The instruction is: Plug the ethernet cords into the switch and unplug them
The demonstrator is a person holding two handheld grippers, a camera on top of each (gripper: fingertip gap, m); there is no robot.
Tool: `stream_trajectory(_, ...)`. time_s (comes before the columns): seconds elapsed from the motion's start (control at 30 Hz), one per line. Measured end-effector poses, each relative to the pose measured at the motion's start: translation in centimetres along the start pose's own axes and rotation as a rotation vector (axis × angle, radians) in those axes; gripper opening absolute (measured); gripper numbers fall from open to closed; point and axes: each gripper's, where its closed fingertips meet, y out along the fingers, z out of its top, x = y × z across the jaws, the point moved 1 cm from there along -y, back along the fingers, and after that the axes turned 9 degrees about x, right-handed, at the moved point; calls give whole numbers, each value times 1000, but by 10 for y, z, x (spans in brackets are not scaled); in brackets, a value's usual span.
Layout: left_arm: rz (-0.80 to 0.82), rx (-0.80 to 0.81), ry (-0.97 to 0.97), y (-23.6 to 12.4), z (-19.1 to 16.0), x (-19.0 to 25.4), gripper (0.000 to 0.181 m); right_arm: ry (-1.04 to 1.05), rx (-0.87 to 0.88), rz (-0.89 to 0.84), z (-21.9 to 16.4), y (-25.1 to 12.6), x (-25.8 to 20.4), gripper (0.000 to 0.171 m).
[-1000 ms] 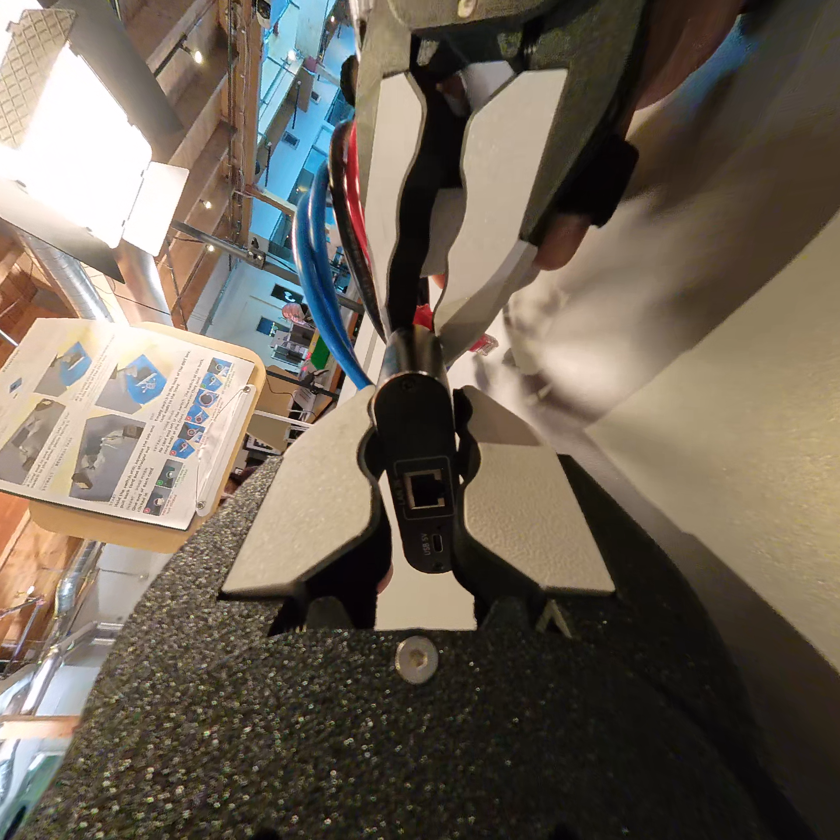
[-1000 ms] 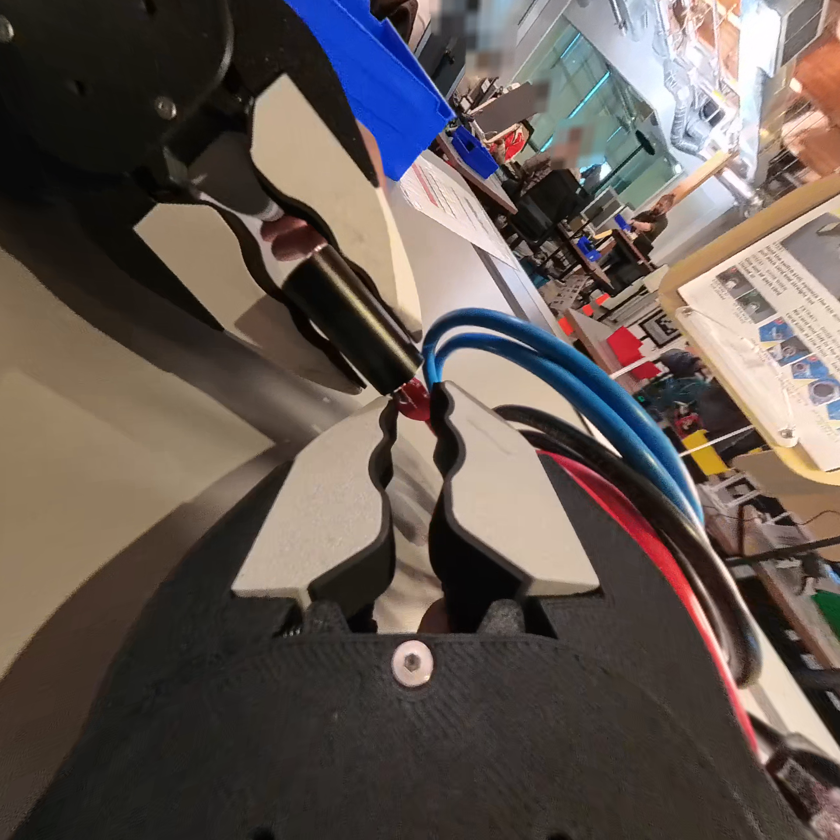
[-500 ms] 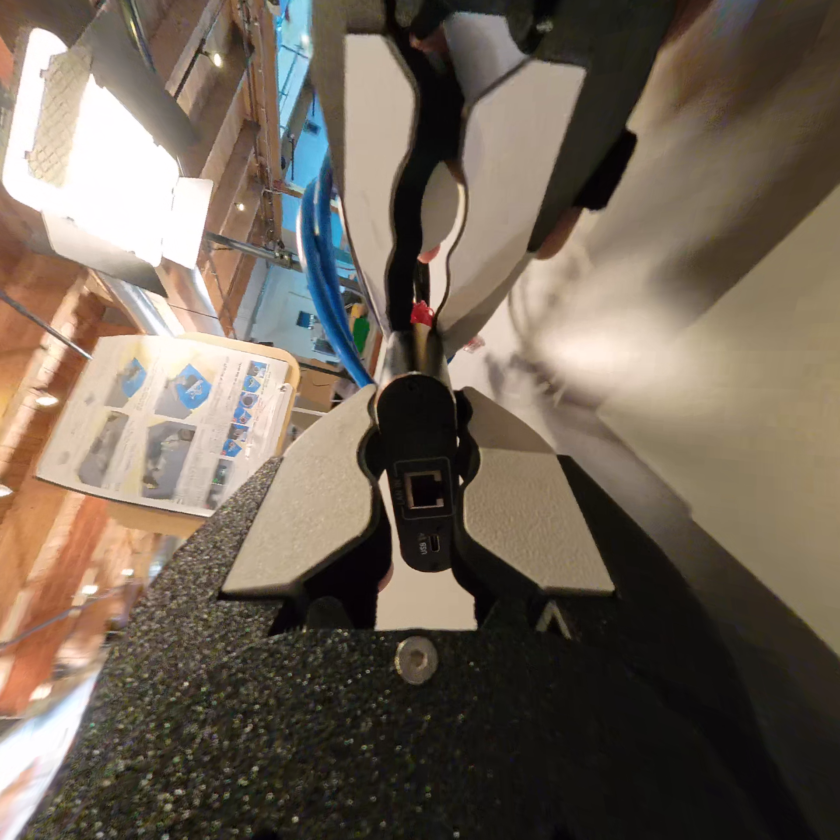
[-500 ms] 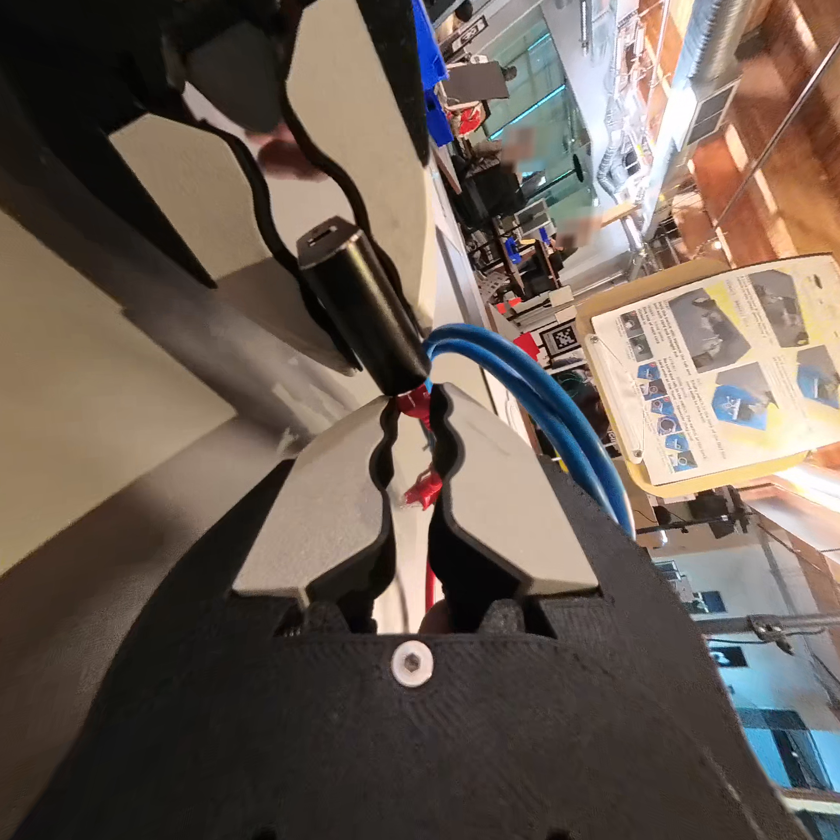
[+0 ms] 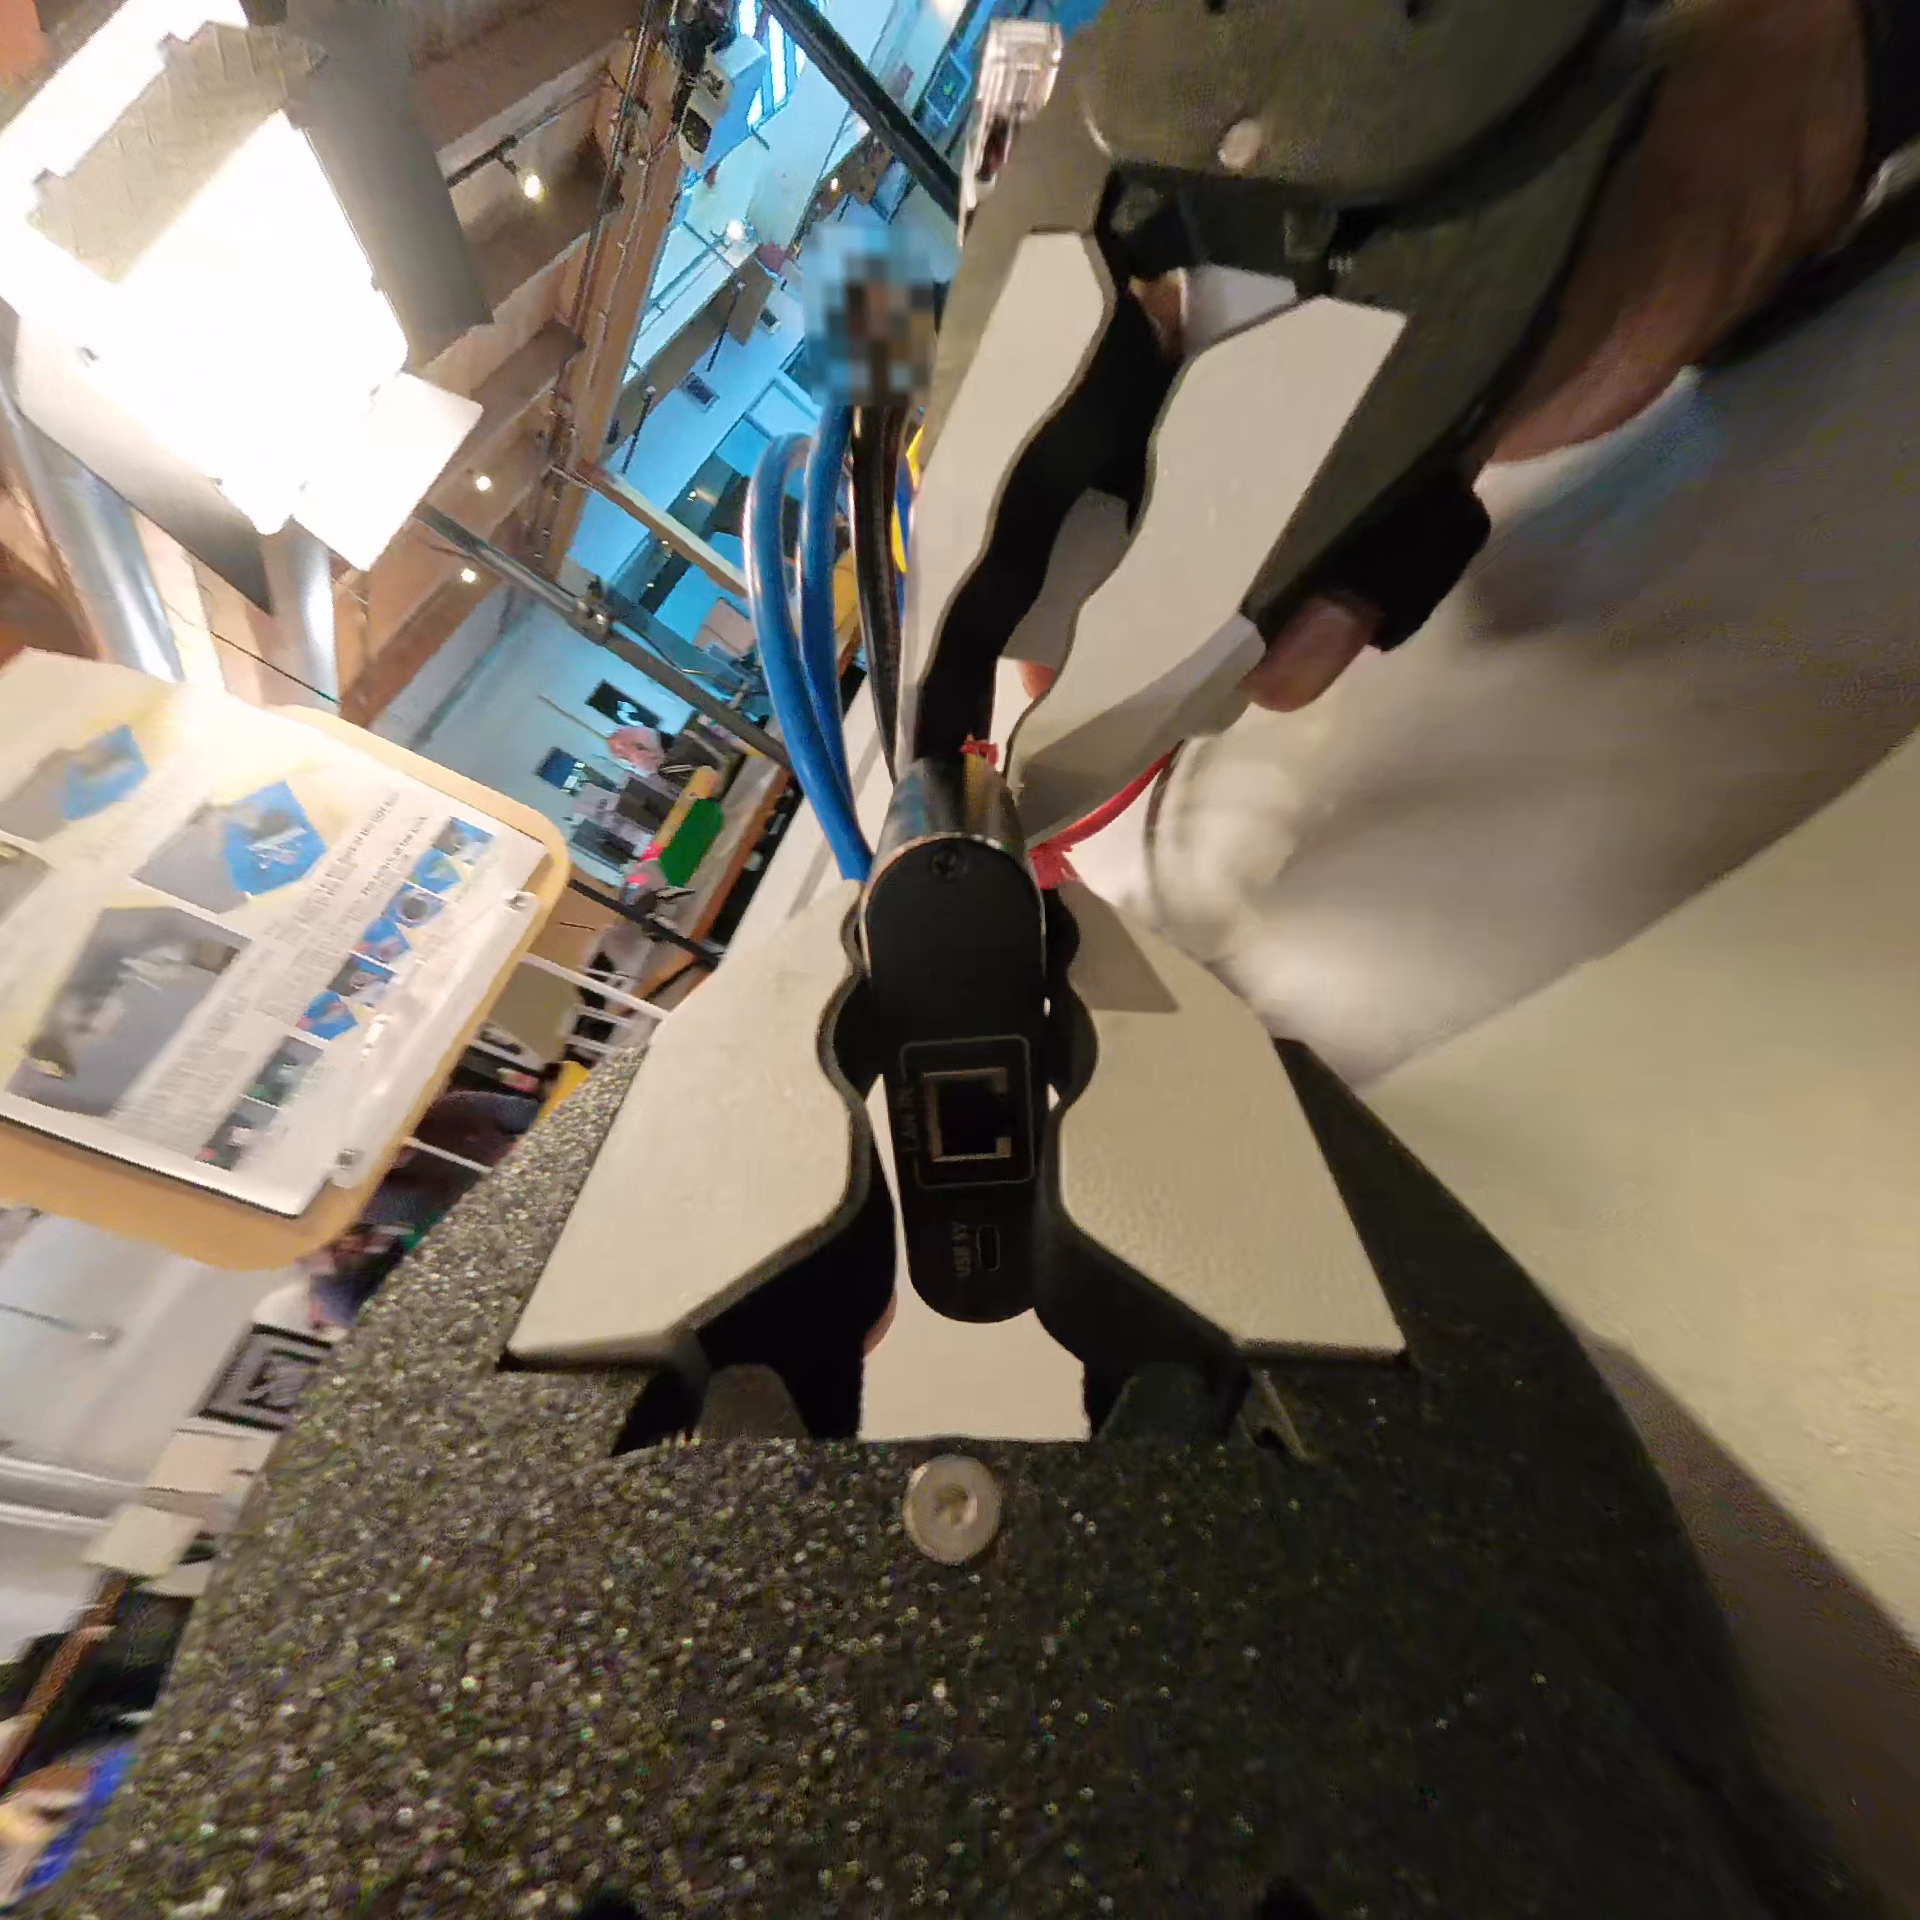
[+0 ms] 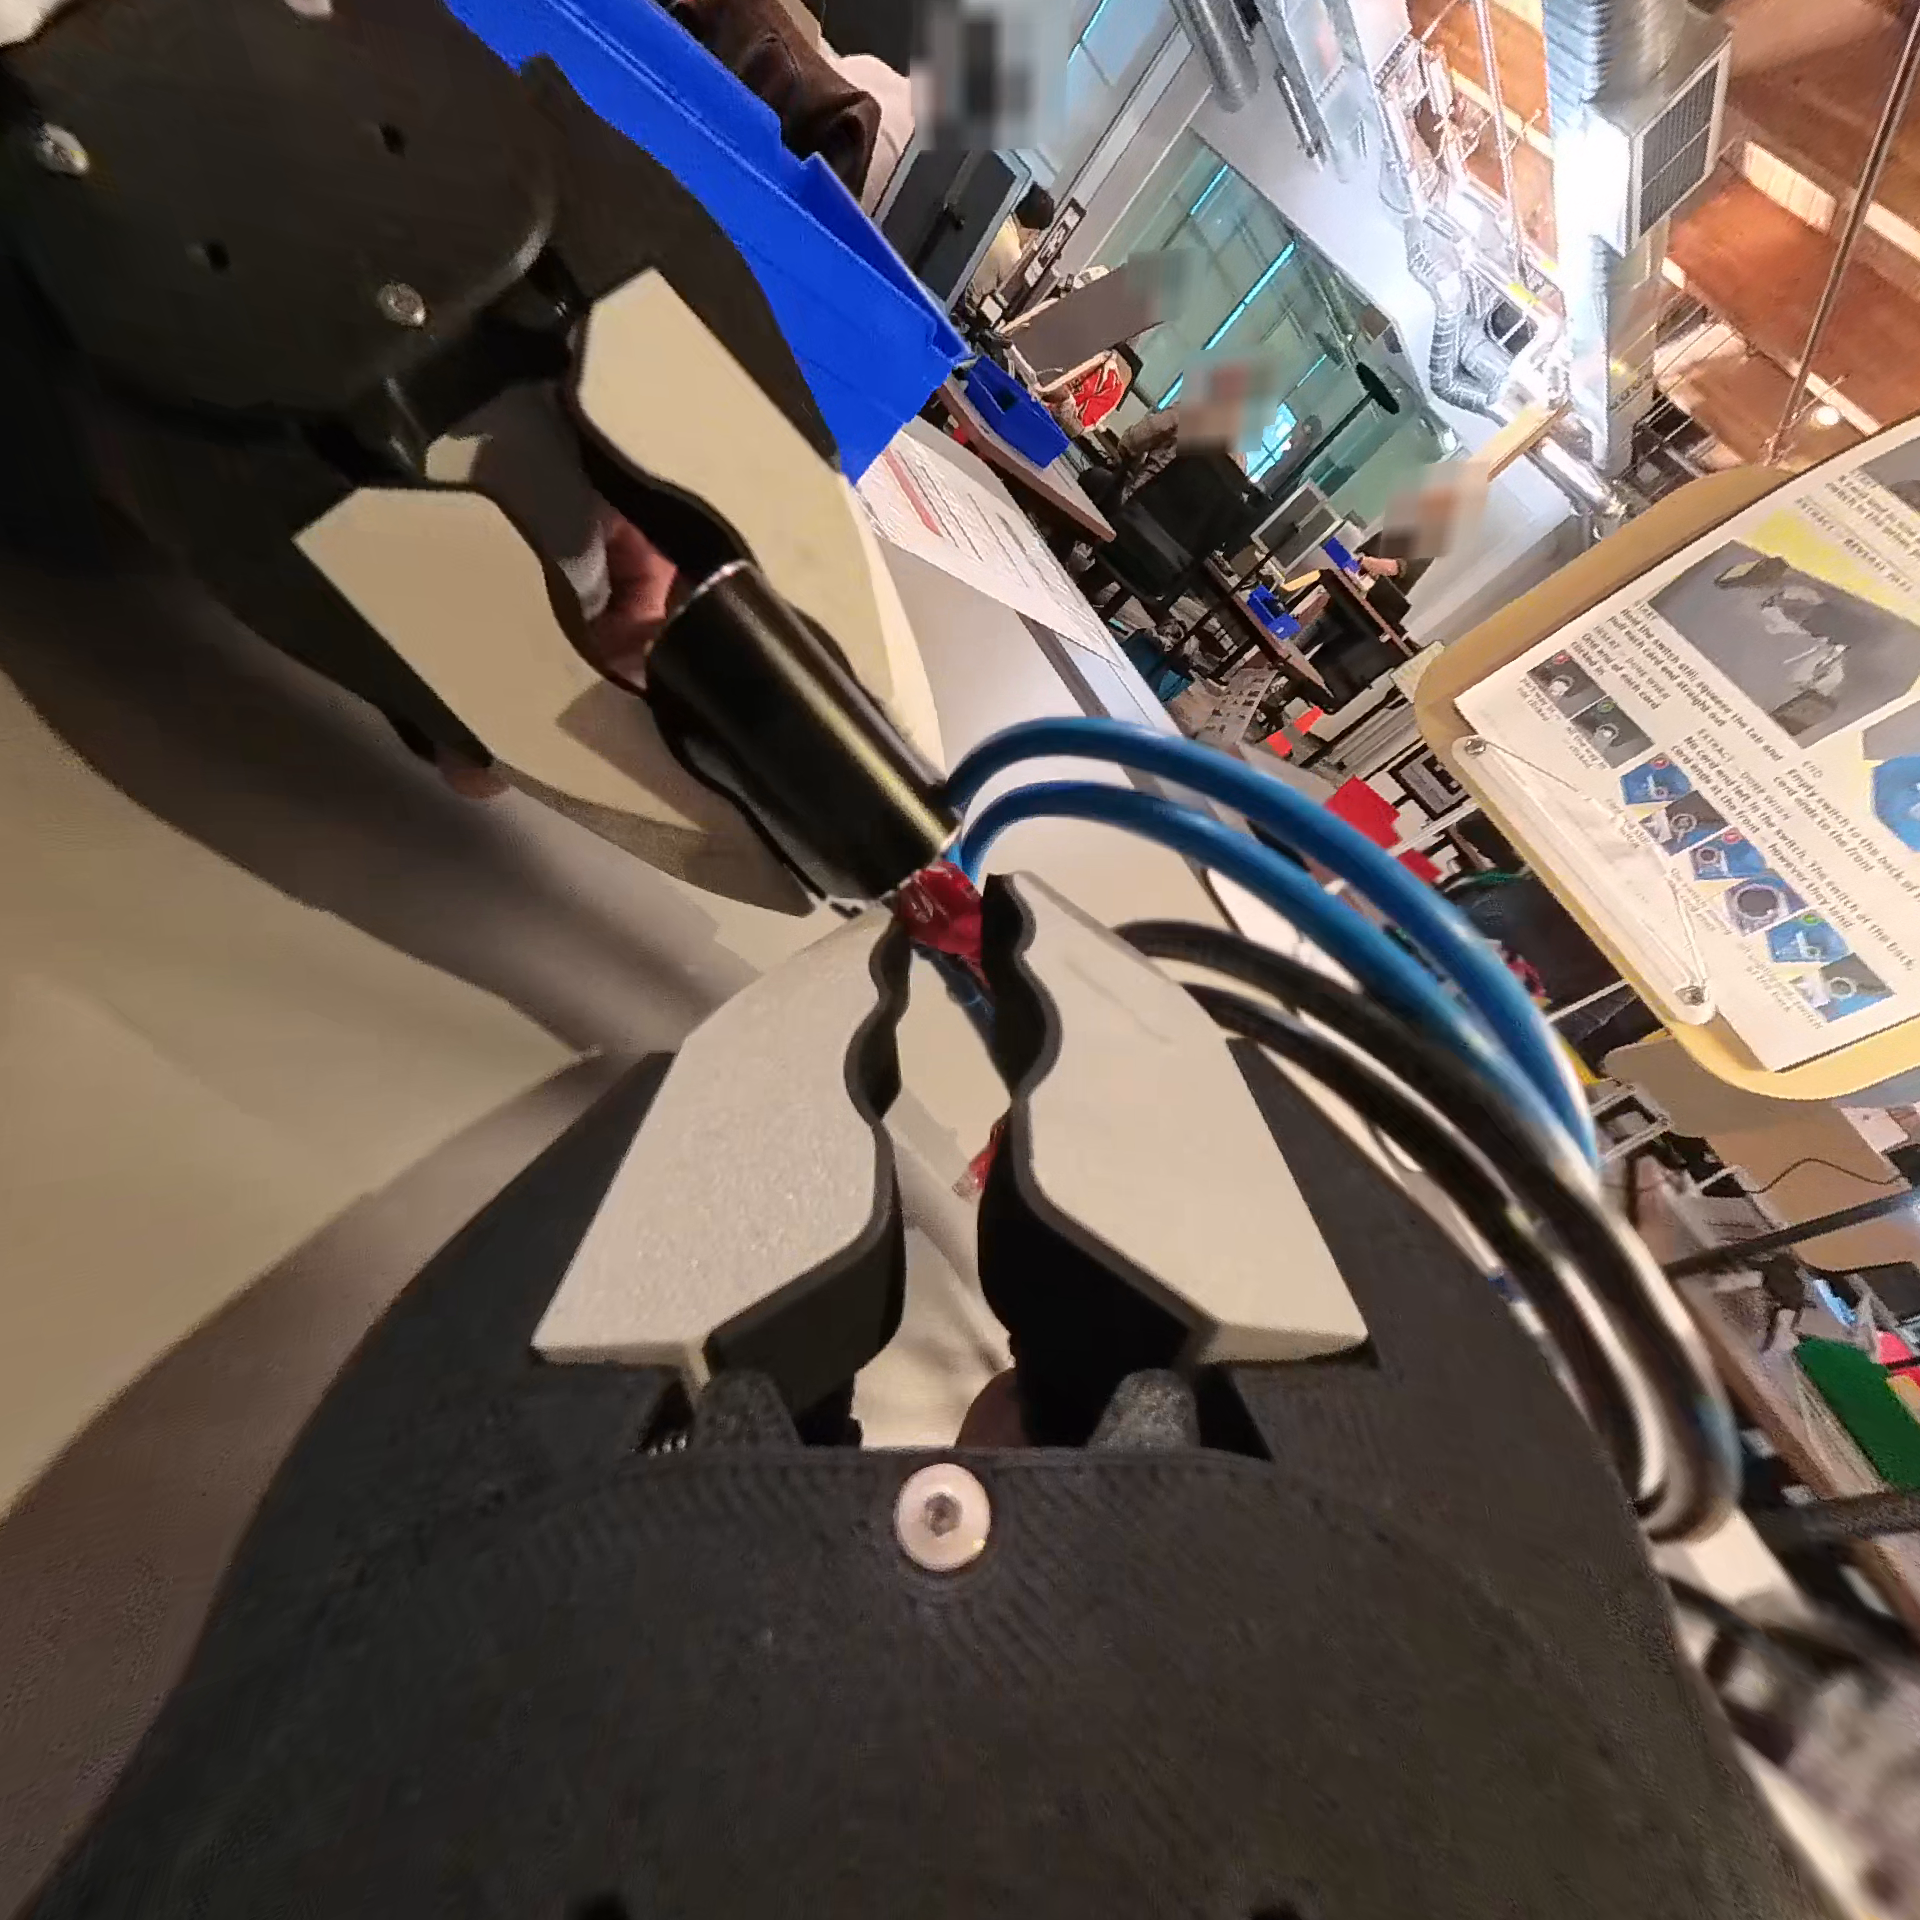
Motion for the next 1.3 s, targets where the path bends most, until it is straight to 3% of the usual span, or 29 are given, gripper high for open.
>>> stream_trajectory(0.2, 11, -84, 247, 1, -4, 4, 29, 14, -25, 34, -7, -1, -2, 13)
stream_trajectory(0.37, -102, 28, -1, -4, 2, 17, 29, -111, 51, 136, -4, -10, -17, 14)
stream_trajectory(0.5, -128, 69, -86, -7, 3, 17, 28, -164, 84, 119, -1, -10, -21, 15)
stream_trajectory(0.7, -157, 96, -117, -10, 6, 20, 29, -78, 140, 163, 6, -15, -22, 18)
stream_trajectory(1.3, -187, 117, -118, -12, 10, 24, 28, -163, 78, 178, -3, -13, -28, 16)
